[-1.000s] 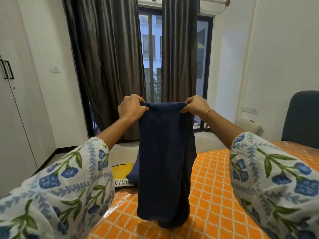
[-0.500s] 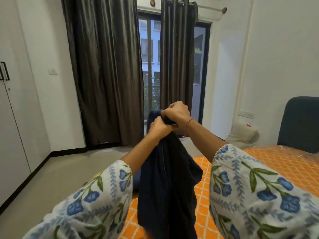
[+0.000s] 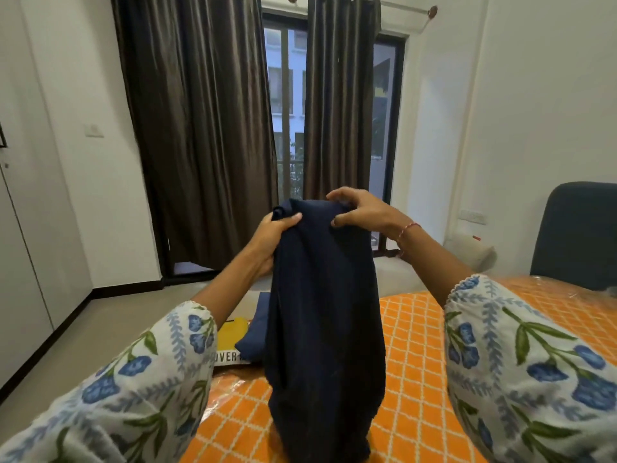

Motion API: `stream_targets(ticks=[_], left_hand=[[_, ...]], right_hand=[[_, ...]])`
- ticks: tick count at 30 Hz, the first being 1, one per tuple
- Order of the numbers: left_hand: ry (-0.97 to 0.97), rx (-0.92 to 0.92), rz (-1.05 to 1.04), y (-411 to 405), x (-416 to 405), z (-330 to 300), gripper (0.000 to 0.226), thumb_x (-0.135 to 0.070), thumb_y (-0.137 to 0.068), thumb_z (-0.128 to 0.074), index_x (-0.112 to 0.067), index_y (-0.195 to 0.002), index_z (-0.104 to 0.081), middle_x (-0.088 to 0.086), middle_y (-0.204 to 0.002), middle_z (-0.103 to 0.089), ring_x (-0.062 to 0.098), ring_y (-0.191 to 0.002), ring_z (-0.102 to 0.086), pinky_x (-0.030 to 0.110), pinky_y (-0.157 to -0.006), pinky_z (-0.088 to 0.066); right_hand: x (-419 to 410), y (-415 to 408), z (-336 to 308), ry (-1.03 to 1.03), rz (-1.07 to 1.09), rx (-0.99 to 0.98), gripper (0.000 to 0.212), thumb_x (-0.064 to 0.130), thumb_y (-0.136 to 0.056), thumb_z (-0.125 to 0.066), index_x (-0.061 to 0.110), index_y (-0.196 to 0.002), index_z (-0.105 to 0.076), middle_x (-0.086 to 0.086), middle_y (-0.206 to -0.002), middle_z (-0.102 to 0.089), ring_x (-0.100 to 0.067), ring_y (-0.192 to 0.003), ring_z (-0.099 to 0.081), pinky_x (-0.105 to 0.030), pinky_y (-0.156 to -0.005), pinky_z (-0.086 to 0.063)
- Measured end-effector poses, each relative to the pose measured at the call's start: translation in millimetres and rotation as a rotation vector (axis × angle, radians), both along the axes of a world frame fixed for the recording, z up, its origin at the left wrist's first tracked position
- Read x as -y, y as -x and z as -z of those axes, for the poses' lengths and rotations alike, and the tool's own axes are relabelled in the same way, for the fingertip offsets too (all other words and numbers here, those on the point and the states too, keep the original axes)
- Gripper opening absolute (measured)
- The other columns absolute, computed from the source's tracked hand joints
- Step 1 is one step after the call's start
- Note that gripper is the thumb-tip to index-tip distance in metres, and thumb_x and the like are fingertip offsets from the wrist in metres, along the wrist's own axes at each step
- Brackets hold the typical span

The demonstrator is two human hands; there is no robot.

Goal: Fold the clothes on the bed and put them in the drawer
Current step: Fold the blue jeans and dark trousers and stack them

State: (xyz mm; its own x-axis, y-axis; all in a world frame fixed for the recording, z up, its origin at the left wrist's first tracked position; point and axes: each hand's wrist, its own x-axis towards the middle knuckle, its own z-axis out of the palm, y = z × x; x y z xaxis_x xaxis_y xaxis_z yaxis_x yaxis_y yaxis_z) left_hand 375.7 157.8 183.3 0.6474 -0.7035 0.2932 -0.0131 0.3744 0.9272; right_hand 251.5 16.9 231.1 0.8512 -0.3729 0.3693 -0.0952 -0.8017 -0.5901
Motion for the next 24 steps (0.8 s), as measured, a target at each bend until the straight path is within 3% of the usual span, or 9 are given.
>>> stream_targets(ticks=[4, 8, 12, 15, 17, 19, 20, 22, 24], left_hand=[[-0.046, -0.063, -0.004, -4.5, -4.3, 4.9, 0.019, -0.012, -0.092, -0.055, -0.007, -0.11, -0.06, 0.01, -0.097, -0.068, 0.023, -0.084, -0.065, 0.034, -0.073, -0.054], [-0.112, -0.046, -0.014, -9.9, -17.5, 10.3, 0.011, -0.013, -0.091, -0.052, -0.01, -0.096, -0.062, 0.007, -0.088, -0.066, 0.022, -0.081, -0.061, 0.033, -0.07, -0.049], [-0.456, 0.36, -0.158, -32.7, -19.3, 11.7, 0.017, -0.016, -0.092, -0.055, -0.012, -0.108, -0.058, 0.005, -0.097, -0.063, 0.017, -0.087, -0.059, 0.03, -0.071, -0.047], [-0.686, 0.611, -0.23, -44.9, -11.2, 3.9, 0.027, -0.03, -0.091, -0.053, -0.013, -0.112, -0.054, 0.012, -0.11, -0.061, 0.026, -0.096, -0.059, 0.046, -0.088, -0.05], [-0.791, 0.703, -0.301, -45.9, -1.9, -3.6, 0.03, -0.034, -0.092, -0.05, -0.015, -0.115, -0.051, 0.014, -0.113, -0.058, 0.03, -0.096, -0.059, 0.048, -0.09, -0.05], [-0.871, 0.722, -0.298, -46.6, 13.9, -13.0, 0.032, -0.032, -0.097, -0.047, -0.012, -0.122, -0.05, 0.015, -0.113, -0.058, 0.031, -0.091, -0.062, 0.04, -0.077, -0.056], [-0.896, 0.678, -0.272, -47.6, 23.8, -18.6, 0.031, -0.028, -0.099, -0.045, -0.009, -0.123, -0.049, 0.015, -0.108, -0.059, 0.029, -0.082, -0.062, 0.032, -0.062, -0.057], [-0.905, 0.53, -0.204, -50.8, 36.7, -30.1, 0.026, -0.022, -0.1, -0.045, -0.006, -0.12, -0.046, 0.014, -0.09, -0.056, 0.024, -0.063, -0.061, 0.02, -0.038, -0.045], [-0.865, 0.379, -0.125, -62.7, 53.3, -39.9, 0.031, -0.019, -0.097, -0.051, -0.003, -0.123, -0.046, 0.014, -0.09, -0.06, 0.025, -0.064, -0.066, 0.022, -0.052, -0.05]], right_hand=[[7.1, 7.8, 6.9, 0.044, 0.063, -0.223, 0.045, 0.026, -0.081, -0.073, 0.019, -0.121, -0.053, 0.0, -0.115, -0.055, -0.02, -0.107, -0.052, -0.033, -0.09, -0.046], [21.2, 20.6, 19.5, -0.244, 0.039, -0.304, 0.032, 0.024, -0.084, -0.071, 0.012, -0.113, -0.062, -0.004, -0.106, -0.064, -0.021, -0.1, -0.059, -0.029, -0.078, -0.052], [24.9, 22.3, 38.9, -0.323, 0.055, -0.174, 0.016, 0.015, -0.087, -0.067, 0.009, -0.101, -0.065, 0.001, -0.08, -0.062, -0.01, -0.071, -0.056, -0.01, -0.046, -0.042], [35.0, 21.3, 38.7, -0.367, 0.057, -0.111, 0.016, 0.013, -0.09, -0.063, 0.009, -0.106, -0.063, -0.004, -0.075, -0.059, -0.009, -0.053, -0.049, -0.012, -0.039, -0.036], [41.7, 20.1, 33.6, -0.399, 0.057, -0.144, 0.019, 0.016, -0.094, -0.057, 0.012, -0.113, -0.058, -0.007, -0.086, -0.063, -0.009, -0.048, -0.055, -0.012, -0.039, -0.038], [49.4, 14.7, 26.9, -0.442, 0.059, -0.157, 0.018, 0.016, -0.096, -0.053, 0.014, -0.114, -0.056, -0.007, -0.098, -0.065, -0.014, -0.055, -0.066, -0.013, -0.042, -0.045], [54.4, 10.9, 25.5, -0.439, 0.073, -0.148, 0.017, 0.016, -0.096, -0.053, 0.013, -0.113, -0.055, -0.007, -0.103, -0.065, -0.016, -0.064, -0.069, -0.015, -0.046, -0.05], [64.1, 2.2, 28.2, -0.375, 0.131, -0.086, 0.019, 0.013, -0.095, -0.055, 0.011, -0.114, -0.056, -0.009, -0.11, -0.063, -0.02, -0.084, -0.066, -0.018, -0.053, -0.054], [77.4, -9.6, 35.2, -0.345, 0.19, 0.03, 0.021, 0.008, -0.094, -0.055, 0.006, -0.115, -0.057, -0.013, -0.114, -0.061, -0.019, -0.091, -0.06, -0.016, -0.049, -0.052]])
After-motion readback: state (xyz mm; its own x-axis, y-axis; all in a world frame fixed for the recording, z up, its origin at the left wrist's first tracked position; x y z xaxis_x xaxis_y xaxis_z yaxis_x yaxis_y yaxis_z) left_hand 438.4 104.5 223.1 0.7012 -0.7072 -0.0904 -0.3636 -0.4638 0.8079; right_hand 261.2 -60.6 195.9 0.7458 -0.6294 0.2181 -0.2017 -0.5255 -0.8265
